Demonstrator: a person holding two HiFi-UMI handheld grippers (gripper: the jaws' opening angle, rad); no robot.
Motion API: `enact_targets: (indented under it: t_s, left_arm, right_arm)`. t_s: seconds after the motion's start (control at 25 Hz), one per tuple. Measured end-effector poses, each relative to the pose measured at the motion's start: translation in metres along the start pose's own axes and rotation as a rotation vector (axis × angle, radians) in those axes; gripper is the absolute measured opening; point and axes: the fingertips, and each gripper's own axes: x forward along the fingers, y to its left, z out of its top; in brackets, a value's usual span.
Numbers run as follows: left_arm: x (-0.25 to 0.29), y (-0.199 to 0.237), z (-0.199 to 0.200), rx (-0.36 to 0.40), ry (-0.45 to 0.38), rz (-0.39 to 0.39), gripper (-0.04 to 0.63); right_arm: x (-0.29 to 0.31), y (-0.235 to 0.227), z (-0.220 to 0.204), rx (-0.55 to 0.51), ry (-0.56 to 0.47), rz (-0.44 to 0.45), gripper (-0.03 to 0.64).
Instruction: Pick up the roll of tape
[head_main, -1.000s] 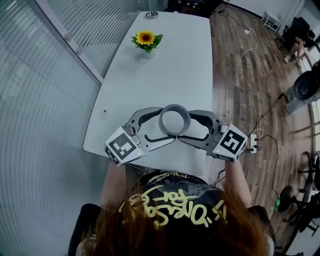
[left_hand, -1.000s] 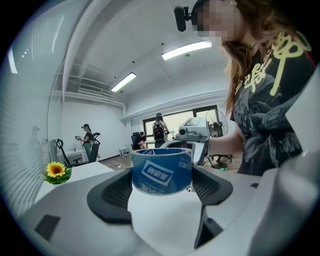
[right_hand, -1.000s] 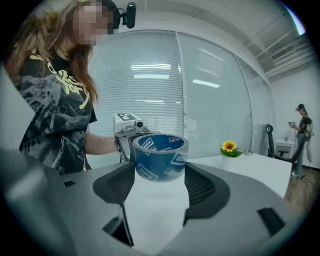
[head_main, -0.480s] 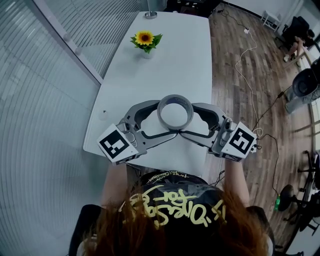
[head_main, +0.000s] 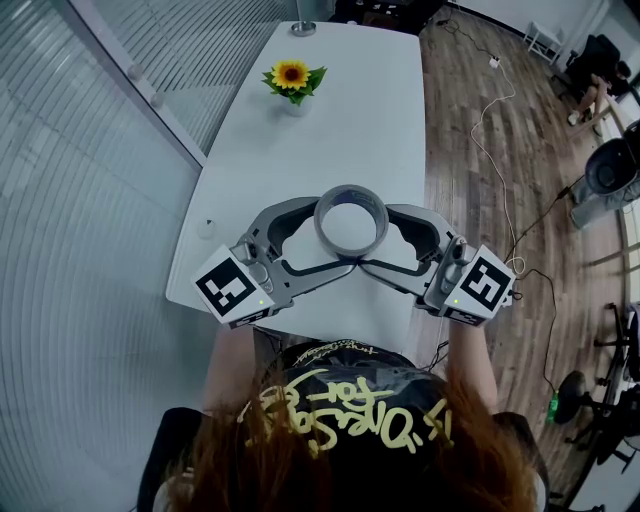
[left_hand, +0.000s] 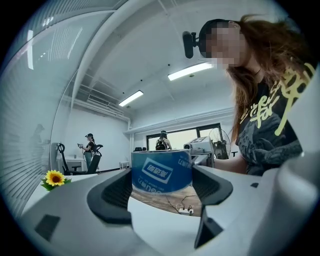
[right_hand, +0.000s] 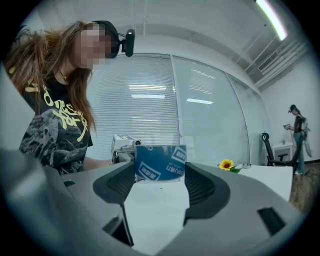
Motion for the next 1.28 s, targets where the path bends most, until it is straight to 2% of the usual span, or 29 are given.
enact_targets:
  t_s: [0.32,1.28]
  left_arm:
    - [-0.0012,0.0007,-0.0041,0.004,0.013,0.007,0.371]
    - [-0.0008,-0.0014,-0.0050,0.007,0.038,-0.005,0.373]
  right_arm:
    - [0.0021,-0.0004,-0.0047,0.005,0.022,0.004,0.315]
    - [0.0001,-0.0001,-0.0024,0.004,0.001,-0.005,0.314]
